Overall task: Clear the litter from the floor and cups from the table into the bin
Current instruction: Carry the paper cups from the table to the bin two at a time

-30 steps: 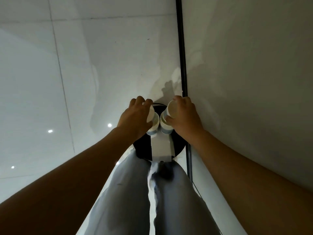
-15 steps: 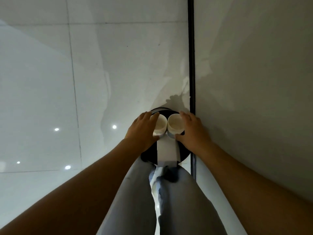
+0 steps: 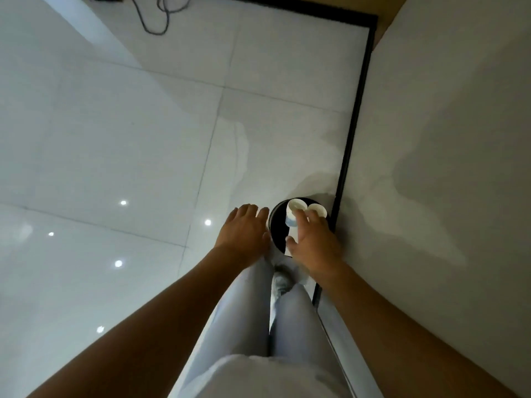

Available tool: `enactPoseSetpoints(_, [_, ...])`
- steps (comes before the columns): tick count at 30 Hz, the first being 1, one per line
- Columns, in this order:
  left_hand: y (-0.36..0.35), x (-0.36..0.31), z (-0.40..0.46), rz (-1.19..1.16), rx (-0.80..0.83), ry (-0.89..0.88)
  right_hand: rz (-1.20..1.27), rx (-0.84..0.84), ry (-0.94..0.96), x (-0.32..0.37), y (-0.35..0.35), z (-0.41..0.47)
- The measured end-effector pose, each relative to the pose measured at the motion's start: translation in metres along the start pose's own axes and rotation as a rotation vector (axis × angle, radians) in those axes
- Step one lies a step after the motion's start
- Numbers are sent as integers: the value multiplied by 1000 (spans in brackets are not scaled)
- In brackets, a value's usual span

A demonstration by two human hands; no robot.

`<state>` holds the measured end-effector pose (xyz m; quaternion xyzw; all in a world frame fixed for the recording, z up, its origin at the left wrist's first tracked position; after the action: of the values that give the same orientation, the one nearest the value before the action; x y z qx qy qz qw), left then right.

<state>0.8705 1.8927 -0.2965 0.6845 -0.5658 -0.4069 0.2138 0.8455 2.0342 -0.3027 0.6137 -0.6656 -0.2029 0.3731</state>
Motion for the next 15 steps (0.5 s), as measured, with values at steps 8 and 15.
enactPoseSetpoints(8, [20, 15, -182, -76, -122, 319, -359, 64, 351, 100, 23, -112])
enactPoseSetpoints(15, [-9, 37, -338, -338, -239, 673, -625, 118, 686, 204, -15, -210])
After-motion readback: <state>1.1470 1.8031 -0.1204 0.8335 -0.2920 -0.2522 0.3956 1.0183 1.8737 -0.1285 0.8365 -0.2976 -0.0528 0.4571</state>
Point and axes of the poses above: each hand's wrist, its own z-axis towards the middle knuckle, its own y-axis out of the back of the hand, x = y × z, the point moved 3 cm from there along z, towards the middle knuckle, and after that the axes turned 7 degrees about -y, right-handed, at the moved point
